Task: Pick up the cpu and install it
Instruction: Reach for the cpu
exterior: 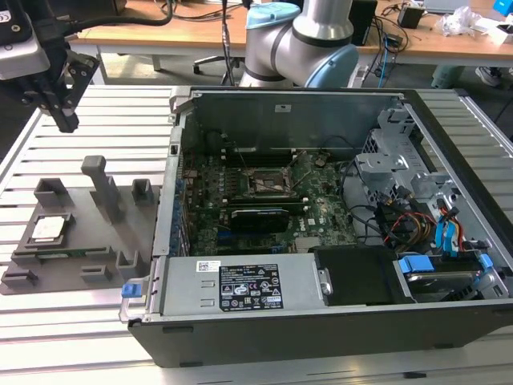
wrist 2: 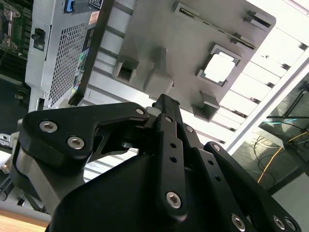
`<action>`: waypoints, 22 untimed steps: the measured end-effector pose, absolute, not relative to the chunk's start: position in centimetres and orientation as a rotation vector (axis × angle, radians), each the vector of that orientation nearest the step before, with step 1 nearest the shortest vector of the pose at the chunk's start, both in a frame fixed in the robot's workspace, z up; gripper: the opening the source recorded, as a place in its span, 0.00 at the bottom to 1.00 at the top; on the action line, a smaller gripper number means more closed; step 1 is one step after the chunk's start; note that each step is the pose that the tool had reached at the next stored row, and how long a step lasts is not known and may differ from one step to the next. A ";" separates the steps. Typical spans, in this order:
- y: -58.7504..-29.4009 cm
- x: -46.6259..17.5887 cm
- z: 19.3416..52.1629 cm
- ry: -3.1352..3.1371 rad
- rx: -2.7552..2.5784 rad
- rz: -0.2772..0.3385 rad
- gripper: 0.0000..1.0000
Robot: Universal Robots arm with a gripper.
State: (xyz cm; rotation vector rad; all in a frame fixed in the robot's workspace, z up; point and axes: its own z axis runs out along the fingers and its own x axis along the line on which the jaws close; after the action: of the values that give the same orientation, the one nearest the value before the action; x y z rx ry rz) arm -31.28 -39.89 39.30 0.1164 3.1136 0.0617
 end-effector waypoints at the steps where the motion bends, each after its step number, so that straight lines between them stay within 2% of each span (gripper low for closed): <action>1: -39.9 -31.4 39.3 3.114 0.116 0.062 0.11; 22: -39.9 -35.2 39.3 3.114 0.117 0.062 0.11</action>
State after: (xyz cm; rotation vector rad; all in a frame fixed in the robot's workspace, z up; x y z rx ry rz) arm -35.21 -39.88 39.30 0.1166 3.1136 0.0617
